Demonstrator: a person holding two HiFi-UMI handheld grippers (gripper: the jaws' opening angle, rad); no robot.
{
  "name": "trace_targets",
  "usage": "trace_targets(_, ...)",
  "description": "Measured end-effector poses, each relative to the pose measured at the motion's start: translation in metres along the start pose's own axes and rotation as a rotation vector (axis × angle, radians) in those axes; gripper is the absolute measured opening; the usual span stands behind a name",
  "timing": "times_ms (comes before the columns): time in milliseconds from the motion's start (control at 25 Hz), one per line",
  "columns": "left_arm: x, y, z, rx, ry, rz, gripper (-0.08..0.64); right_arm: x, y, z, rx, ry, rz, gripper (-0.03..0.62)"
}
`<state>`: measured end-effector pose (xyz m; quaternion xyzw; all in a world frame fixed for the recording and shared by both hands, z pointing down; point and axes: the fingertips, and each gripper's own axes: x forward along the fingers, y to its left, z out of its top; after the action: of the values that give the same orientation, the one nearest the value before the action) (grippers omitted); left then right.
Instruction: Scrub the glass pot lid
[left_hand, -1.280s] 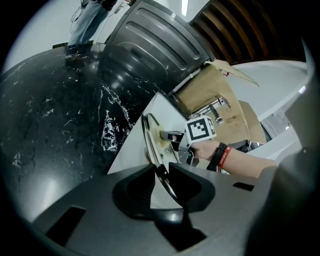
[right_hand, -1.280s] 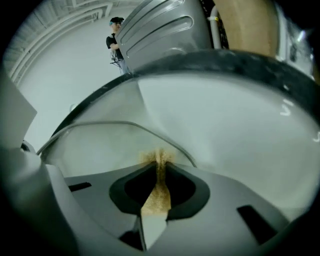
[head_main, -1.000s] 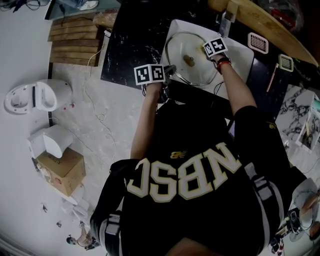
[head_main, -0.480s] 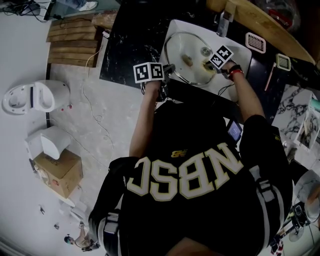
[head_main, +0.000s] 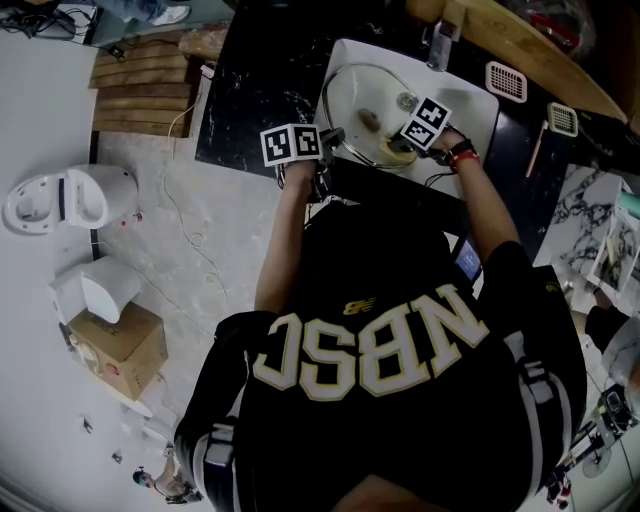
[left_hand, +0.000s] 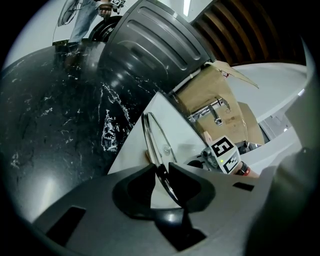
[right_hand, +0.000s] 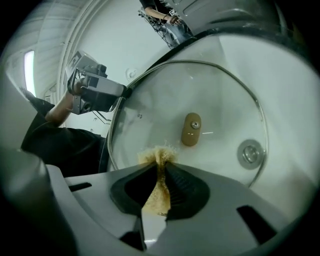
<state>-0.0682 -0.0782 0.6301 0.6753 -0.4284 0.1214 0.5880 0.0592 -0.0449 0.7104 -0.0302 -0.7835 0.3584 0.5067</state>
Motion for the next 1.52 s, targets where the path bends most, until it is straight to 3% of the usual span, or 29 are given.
trace_targets(280,0.001,0.0,0.0,0.003,0.002,0.004,0.097,0.002,0.02,0.031,-0.043,-0.093,0.019,0.063)
trace_targets(600,0.0,-0.001,-0.001,0.007,0.006,0.004,0.097,0.001,0.02,0.082,-0.003,-0.329,-0.001,0.067)
trace_targets(720,-0.001,0.0,0.0,0.008,0.008,0.004,0.097,-0.001,0.012,0.106,-0.003,-0.414,-0.05,0.071)
trace_targets(920,-0.001,-0.001,0.0,0.002,0.008,0.004,0.097,-0.003,-0.022,0.137,0.01,-0.521,-0.22,0.071)
trace_targets(1200,-0.001,-0.001,-0.001,0.001,0.006,0.008,0.097,-0.017,-0.078,0.157,0.034,-0.534,-0.428,0.066)
trace_targets(1520,0.002,0.0,-0.003,0.02,0.023,0.032,0.1,-0.024,-0.139,0.123,0.146,-0.435,-0.532,0.066)
